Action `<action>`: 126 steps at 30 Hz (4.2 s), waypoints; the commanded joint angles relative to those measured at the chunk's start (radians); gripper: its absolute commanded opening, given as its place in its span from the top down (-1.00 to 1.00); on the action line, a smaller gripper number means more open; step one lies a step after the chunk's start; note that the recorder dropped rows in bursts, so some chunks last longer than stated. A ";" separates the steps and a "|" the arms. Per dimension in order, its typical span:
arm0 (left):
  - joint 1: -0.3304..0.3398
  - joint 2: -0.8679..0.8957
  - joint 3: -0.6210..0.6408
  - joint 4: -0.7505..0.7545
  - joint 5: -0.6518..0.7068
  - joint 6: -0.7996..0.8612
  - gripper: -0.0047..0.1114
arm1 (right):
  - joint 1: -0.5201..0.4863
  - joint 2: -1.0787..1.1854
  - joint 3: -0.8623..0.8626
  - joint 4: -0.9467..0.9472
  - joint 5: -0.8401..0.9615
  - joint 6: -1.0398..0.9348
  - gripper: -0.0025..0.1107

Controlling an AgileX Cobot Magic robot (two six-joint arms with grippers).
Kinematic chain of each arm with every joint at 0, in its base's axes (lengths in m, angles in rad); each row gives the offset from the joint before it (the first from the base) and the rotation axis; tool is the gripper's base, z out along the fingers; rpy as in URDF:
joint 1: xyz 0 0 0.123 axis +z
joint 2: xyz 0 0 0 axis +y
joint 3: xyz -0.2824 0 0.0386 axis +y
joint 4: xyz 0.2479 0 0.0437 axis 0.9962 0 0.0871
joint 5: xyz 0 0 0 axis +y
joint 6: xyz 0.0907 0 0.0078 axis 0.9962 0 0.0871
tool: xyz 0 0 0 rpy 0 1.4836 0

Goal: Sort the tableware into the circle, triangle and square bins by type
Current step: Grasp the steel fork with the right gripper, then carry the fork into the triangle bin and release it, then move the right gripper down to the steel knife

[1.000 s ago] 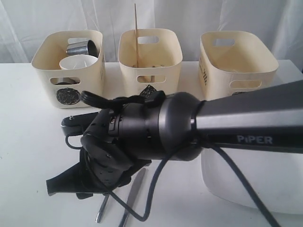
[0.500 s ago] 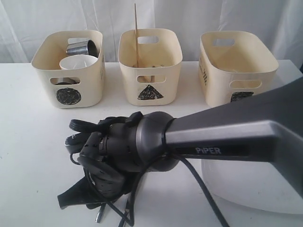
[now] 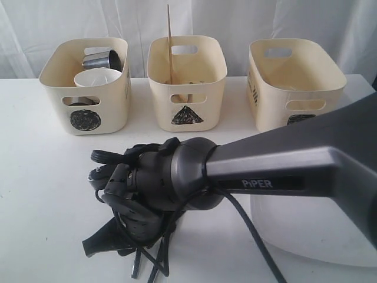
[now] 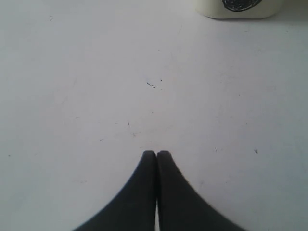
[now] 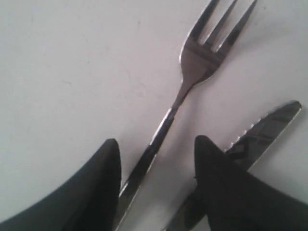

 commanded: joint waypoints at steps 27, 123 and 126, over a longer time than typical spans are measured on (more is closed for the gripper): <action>0.005 -0.004 0.003 -0.010 0.026 0.000 0.92 | -0.013 -0.160 -0.002 -0.149 -0.219 0.055 0.96; 0.005 -0.004 0.003 -0.010 0.026 0.000 0.92 | -0.391 -0.246 -0.009 -0.900 0.193 -0.157 0.96; 0.005 -0.004 0.003 -0.010 0.026 0.000 0.92 | -0.388 -0.330 0.006 -0.553 0.044 -0.163 0.96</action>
